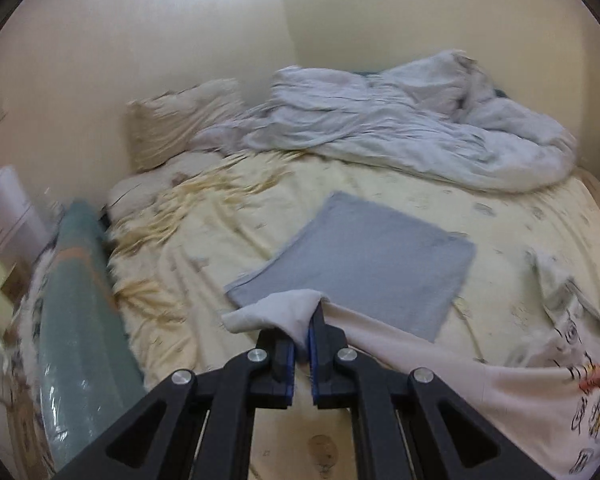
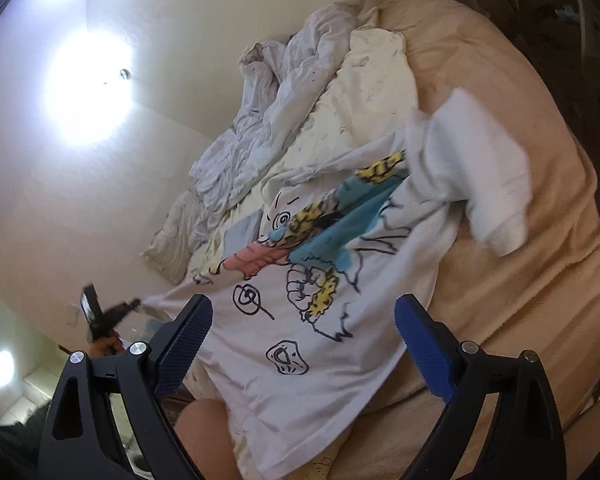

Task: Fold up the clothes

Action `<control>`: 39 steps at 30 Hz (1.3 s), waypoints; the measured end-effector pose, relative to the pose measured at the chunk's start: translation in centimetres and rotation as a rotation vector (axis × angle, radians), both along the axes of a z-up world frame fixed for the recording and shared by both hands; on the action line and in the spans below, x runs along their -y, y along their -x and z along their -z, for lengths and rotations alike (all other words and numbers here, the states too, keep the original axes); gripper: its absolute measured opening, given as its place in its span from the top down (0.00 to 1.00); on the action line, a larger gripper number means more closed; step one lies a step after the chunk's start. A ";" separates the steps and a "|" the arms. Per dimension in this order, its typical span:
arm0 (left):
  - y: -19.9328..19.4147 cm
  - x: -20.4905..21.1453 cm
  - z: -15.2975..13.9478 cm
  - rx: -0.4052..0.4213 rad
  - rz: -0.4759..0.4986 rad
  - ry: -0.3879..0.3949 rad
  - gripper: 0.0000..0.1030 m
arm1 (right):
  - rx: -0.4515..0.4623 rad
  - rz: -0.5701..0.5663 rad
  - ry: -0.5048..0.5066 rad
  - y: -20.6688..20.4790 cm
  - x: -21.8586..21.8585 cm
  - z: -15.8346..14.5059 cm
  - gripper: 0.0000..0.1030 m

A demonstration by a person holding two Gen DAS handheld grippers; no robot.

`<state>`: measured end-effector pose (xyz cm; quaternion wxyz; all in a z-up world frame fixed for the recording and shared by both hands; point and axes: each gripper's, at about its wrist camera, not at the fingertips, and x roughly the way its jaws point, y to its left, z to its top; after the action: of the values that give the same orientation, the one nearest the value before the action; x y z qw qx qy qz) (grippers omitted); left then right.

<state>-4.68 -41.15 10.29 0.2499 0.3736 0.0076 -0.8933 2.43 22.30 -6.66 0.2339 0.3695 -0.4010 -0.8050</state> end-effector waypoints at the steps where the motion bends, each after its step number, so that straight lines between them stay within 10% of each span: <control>1: -0.5 0.5 0.1 0.004 -0.008 -0.026 0.95 | 0.002 0.005 0.009 0.0 -0.2 0.1 0.08; 12: -8.4 -7.0 3.7 0.155 0.276 -0.079 0.95 | 0.043 -0.054 -0.009 1.4 1.3 0.7 0.08; 23: -8.1 -11.5 9.3 0.185 0.315 -0.333 0.90 | 0.039 -0.192 -0.180 1.9 4.8 -1.4 0.08; 29: -5.3 -13.8 12.6 0.190 0.290 -0.507 0.50 | -0.030 -0.333 -0.572 7.9 9.4 -6.1 0.08; 35: -5.3 -14.8 15.7 0.164 0.346 -0.592 0.43 | -0.188 -0.523 -0.986 16.7 17.8 -7.5 0.08; 39: -6.3 -13.6 15.7 0.069 0.324 -0.671 0.43 | -0.114 -0.600 -1.008 24.3 22.2 -4.8 0.08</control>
<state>1.60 -27.55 -5.40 -0.0309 0.4608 0.2321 -0.8561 -21.88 0.09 -1.89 0.2683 0.4884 0.1666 -0.8135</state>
